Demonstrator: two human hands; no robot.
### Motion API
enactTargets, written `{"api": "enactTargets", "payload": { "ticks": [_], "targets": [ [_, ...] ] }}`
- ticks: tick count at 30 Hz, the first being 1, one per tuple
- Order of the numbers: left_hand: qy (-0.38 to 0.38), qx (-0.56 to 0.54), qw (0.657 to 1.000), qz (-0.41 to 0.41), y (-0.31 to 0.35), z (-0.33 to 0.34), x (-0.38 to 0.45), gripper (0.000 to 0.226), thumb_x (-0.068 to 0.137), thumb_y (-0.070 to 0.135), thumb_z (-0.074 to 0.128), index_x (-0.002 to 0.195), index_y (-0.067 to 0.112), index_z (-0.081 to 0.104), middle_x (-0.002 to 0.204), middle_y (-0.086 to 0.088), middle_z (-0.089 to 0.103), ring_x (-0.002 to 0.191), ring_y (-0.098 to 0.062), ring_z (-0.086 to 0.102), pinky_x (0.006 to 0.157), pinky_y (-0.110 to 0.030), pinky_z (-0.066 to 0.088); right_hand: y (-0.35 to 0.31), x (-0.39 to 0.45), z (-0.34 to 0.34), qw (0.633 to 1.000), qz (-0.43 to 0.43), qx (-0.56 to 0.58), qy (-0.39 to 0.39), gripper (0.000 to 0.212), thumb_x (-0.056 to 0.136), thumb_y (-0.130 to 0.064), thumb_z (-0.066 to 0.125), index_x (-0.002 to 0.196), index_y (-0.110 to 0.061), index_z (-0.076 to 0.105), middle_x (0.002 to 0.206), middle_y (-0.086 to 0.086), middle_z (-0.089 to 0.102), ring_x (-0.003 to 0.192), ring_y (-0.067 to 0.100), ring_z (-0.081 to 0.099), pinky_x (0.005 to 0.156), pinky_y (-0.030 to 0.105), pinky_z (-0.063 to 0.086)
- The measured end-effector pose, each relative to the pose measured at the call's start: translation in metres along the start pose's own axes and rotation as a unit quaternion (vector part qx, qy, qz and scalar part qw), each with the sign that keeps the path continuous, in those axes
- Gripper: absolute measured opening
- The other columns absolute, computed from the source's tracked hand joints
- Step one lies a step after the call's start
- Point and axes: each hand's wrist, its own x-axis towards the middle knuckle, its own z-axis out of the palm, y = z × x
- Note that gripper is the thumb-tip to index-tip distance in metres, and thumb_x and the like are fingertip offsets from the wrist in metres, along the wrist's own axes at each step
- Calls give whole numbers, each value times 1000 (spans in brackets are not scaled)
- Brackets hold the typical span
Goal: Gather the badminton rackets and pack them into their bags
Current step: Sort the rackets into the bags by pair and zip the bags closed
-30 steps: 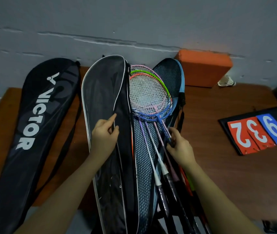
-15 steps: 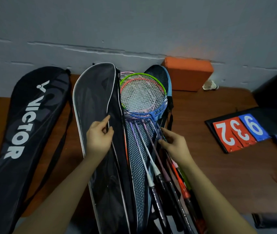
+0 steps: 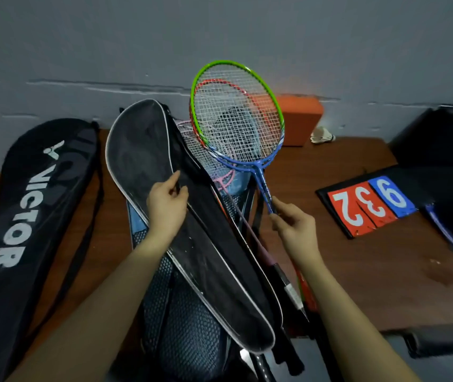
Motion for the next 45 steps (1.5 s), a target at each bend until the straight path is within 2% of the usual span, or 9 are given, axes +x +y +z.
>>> {"api": "enactTargets", "payload": {
  "ticks": [5, 9, 14, 19, 23, 31, 35, 39, 45],
  "targets": [
    [31, -33, 999, -20, 1, 13, -3, 43, 89, 12, 56, 131, 13, 50, 91, -9, 48, 84, -15, 49, 76, -12, 32, 16, -14, -18, 999, 13, -40, -16, 37, 79, 12, 59, 111, -7, 67, 73, -1, 58, 64, -2, 54, 65, 12, 42],
    [80, -33, 996, -16, 3, 18, -3, 42, 89, 12, 54, 131, 10, 50, 88, -14, 49, 79, -16, 48, 70, -14, 30, 32, -26, -21, 995, 6, -101, -24, 32, 78, 7, 63, 104, -11, 71, 78, 9, 64, 73, 17, 59, 67, 22, 42],
    [92, -42, 995, -25, -1, 21, -13, 41, 92, 15, 51, 133, 12, 47, 95, -9, 46, 83, -14, 47, 73, -11, 31, 46, -23, -22, 989, 18, -146, -18, 33, 80, 5, 60, 107, -10, 70, 78, 1, 61, 71, 10, 56, 63, 7, 38],
    [101, -52, 993, -25, -1, 19, -16, 42, 93, 19, 52, 134, 14, 46, 96, -7, 45, 84, -12, 46, 75, -9, 30, 53, -23, -21, 985, 1, -171, 14, 37, 79, 6, 59, 108, -14, 70, 83, 5, 63, 80, 24, 62, 71, 38, 50],
    [92, -45, 995, -1, -2, 20, -16, 42, 92, 18, 53, 134, 14, 46, 92, -6, 44, 82, -11, 45, 74, -10, 30, 55, -22, -27, 981, -31, -190, 24, 38, 77, 8, 60, 107, -13, 71, 80, -3, 61, 78, 23, 62, 70, 38, 49],
    [5, 35, 999, 19, -4, 40, -7, 47, 90, 15, 56, 136, 9, 43, 98, -12, 45, 82, -13, 43, 80, -14, 31, 36, -28, -25, 996, 19, -54, -74, 33, 77, 7, 66, 106, -8, 69, 82, 3, 60, 71, -3, 55, 67, 9, 40],
    [-28, 45, 999, 12, -3, 54, -1, 47, 90, 13, 56, 135, 8, 44, 109, -21, 51, 82, -14, 45, 79, -15, 33, 34, -32, -23, 988, 84, 25, -129, 43, 73, 12, 68, 111, -8, 66, 83, 5, 59, 64, 2, 54, 65, 14, 44],
    [-16, 33, 999, 24, -2, 62, -2, 43, 89, 12, 55, 131, 10, 50, 98, -14, 52, 87, -18, 49, 80, -18, 33, 35, -32, -14, 966, 173, 97, -164, 45, 75, 9, 68, 116, -8, 64, 76, 14, 62, 64, 19, 54, 65, 26, 45],
    [1, 6, 998, 56, -5, 52, -4, 38, 88, 9, 55, 127, 8, 55, 95, -3, 49, 86, -14, 49, 81, -15, 34, 40, -31, -14, 924, 260, 186, -210, 43, 75, 16, 61, 117, 6, 59, 66, 7, 65, 52, 15, 55, 62, 25, 49]
  ]
}}
